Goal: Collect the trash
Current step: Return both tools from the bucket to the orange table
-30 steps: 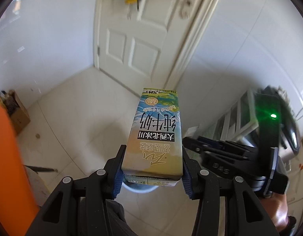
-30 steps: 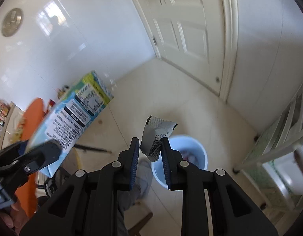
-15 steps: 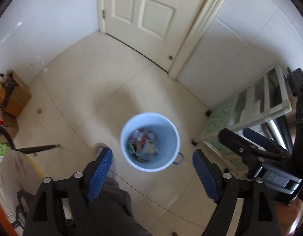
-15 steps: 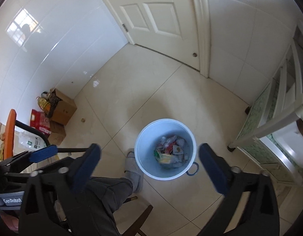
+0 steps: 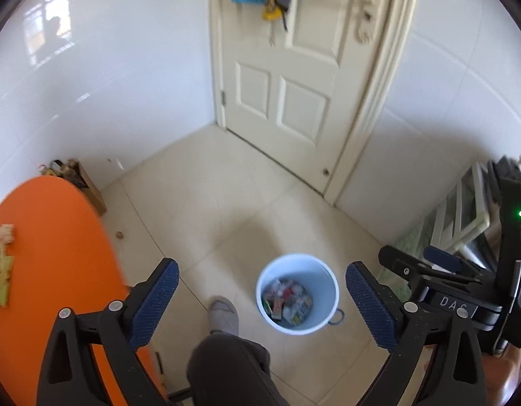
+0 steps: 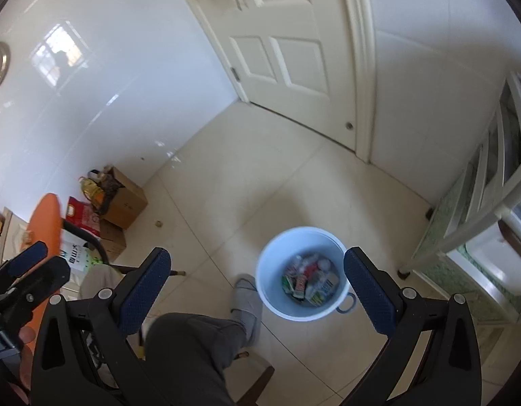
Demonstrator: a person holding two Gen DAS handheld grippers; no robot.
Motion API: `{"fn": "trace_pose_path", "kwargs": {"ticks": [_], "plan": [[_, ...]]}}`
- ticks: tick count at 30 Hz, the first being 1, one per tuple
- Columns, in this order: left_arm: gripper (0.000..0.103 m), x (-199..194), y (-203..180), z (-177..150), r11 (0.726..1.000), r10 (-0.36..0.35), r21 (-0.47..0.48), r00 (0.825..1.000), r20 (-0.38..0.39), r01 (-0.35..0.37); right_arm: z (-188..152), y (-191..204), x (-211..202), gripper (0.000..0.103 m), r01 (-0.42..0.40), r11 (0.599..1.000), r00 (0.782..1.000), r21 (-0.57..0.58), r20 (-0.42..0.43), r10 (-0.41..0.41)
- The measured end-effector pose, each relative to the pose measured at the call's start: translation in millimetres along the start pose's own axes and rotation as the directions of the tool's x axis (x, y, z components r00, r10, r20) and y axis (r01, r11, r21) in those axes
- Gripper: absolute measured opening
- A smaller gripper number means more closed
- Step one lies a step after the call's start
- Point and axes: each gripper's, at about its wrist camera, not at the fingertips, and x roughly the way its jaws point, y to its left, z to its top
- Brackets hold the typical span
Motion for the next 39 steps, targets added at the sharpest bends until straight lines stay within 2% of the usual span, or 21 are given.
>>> {"fn": "trace_pose_path", "kwargs": {"ticks": [5,8,11,17,24,29,34,37,39], "plan": [[0.098,-65,28,-28,0.998,0.017,-0.058,0.995,0.096,-0.011,5,43,-29,0.103,-0.037,0.997,0.998,-0.066,0.056,0.041],[0.098,-104,46,-47,0.994,0.072,-0.096,0.988,0.133,-0.059,7,69,-45,0.103,-0.066,0.992,0.994,-0.107,0.081,0.075],[0.098,-141,67,-68,0.987,0.1,-0.142,0.98,0.174,-0.075,6,98,-61,0.103,-0.094,0.983,0.988,-0.156,0.109,0.111],[0.098,-211,103,-111,0.967,0.169,-0.23,0.956,0.239,-0.114,1,156,-85,0.103,-0.145,0.959,0.973,-0.245,0.143,0.184],[0.099,-289,142,-169,0.934,0.268,-0.315,0.913,0.306,-0.168,-10,223,-107,0.103,-0.207,0.914,0.948,-0.348,0.158,0.275],[0.099,-327,160,-218,0.894,0.351,-0.397,0.874,0.335,-0.207,-26,272,-117,0.103,-0.254,0.865,0.928,-0.432,0.142,0.344],[0.101,-355,172,-266,0.836,0.448,-0.481,0.835,0.321,-0.264,-42,323,-116,0.103,-0.292,0.806,0.914,-0.516,0.098,0.394],[0.102,-360,176,-285,0.807,0.487,-0.514,0.82,0.301,-0.291,-50,344,-114,0.103,-0.306,0.777,0.908,-0.55,0.076,0.412],[0.102,-359,176,-291,0.794,0.5,-0.528,0.816,0.289,-0.3,-55,357,-112,0.103,-0.312,0.759,0.906,-0.571,0.062,0.42]]}}
